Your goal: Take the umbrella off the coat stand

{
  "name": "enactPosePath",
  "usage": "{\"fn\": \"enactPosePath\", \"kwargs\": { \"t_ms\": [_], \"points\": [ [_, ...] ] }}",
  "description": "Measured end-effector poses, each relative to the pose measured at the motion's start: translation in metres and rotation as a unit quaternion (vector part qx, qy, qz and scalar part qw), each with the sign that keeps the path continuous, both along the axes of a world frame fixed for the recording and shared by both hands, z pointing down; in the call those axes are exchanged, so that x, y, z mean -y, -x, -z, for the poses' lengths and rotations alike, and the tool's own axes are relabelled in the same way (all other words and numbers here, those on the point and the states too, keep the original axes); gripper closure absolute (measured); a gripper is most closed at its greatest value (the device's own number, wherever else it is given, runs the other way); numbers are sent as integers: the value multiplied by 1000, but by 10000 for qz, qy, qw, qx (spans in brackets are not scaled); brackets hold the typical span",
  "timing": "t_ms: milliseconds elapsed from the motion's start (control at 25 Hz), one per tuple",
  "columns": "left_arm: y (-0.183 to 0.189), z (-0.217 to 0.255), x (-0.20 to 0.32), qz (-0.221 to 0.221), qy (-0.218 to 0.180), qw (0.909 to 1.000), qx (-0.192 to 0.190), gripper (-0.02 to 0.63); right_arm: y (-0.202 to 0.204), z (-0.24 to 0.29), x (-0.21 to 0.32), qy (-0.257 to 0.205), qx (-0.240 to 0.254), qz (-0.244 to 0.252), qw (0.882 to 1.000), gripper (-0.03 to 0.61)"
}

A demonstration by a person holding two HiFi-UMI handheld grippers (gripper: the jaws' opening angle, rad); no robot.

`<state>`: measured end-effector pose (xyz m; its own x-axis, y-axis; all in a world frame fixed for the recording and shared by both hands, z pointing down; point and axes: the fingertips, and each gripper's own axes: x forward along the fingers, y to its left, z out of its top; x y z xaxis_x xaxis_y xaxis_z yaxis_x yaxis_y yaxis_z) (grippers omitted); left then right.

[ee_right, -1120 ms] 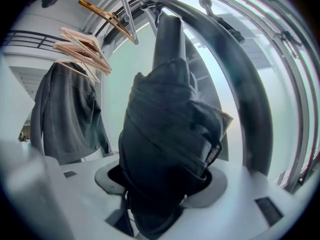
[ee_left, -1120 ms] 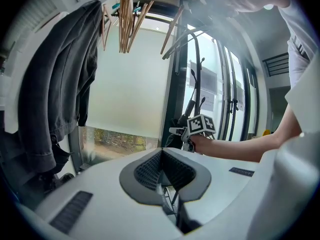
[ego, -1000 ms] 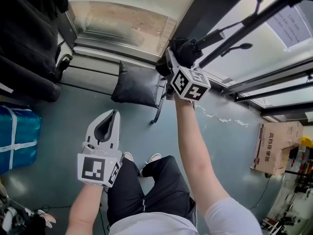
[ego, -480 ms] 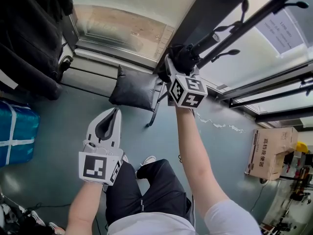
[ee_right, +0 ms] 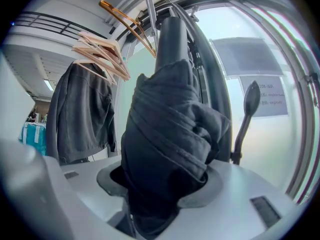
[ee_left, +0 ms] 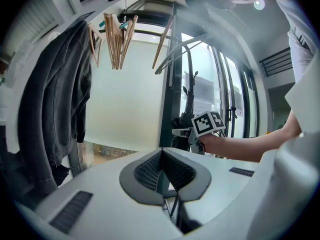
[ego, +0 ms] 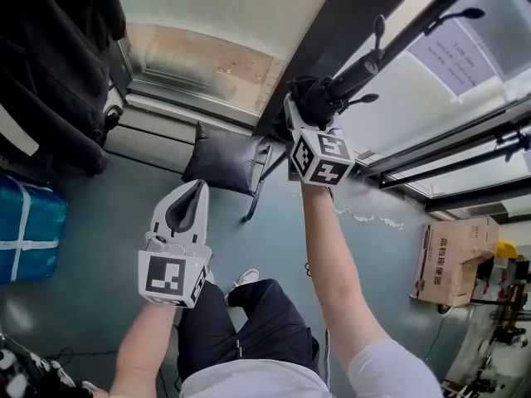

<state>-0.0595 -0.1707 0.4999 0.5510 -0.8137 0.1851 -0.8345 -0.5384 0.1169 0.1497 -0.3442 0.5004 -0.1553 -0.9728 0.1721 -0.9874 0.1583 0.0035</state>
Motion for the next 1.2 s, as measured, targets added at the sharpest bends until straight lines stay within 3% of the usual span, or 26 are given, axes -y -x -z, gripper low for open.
{"fn": "enactPosePath", "kwargs": {
  "t_ms": [200, 640, 1200],
  "points": [
    [-6, 20, 3, -2, -7, 10000, 46, 591, -3, 31, 0, -116, -147, 25, 9998, 333],
    [-12, 76, 9, -41, -20, 9996, -267, 591, 1, 67, 3, -153, -222, 95, 9996, 333],
    [-22, 96, -3, 44, 211, 9994, -261, 591, 16, 90, 1, -102, -256, 369, 9989, 333]
  ]
}}
